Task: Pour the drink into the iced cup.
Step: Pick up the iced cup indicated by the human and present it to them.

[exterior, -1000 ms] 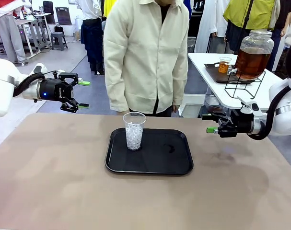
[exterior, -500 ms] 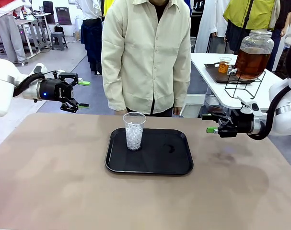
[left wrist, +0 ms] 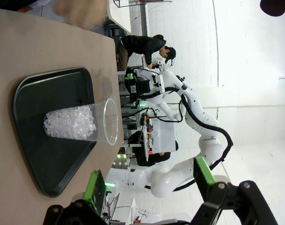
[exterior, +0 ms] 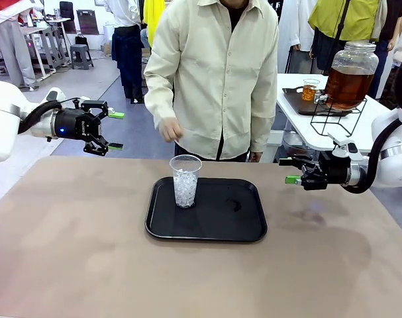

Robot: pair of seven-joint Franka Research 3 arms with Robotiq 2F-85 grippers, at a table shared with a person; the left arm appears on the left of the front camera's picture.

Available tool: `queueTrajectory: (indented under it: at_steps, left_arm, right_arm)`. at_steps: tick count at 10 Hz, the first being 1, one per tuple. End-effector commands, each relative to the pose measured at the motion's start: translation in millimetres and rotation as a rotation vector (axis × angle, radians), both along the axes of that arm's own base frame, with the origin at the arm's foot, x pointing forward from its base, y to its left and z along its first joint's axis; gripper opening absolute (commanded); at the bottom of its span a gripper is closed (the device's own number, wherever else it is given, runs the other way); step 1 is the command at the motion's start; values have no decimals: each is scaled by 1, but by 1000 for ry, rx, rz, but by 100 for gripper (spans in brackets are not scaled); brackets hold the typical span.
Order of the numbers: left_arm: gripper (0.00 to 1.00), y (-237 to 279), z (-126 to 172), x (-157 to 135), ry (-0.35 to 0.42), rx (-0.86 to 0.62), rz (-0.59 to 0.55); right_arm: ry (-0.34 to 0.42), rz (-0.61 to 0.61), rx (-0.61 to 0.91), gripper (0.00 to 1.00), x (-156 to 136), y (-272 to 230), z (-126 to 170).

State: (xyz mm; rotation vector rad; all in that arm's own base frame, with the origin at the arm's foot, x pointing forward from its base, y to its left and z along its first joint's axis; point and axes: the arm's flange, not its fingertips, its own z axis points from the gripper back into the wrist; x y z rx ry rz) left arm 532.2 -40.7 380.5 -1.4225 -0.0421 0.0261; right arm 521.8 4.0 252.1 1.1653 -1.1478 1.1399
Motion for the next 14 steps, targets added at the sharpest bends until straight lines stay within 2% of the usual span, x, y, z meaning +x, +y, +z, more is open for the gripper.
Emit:
queueTrajectory:
  at_steps: [1, 14]
  left_arm:
    - [100, 0, 2, 0, 8, -7, 12]
    - [100, 0, 2, 0, 8, -7, 12]
  right_arm:
    - [-4, 1, 0, 100, 1, 0, 2]
    - [-4, 1, 0, 100, 1, 0, 2]
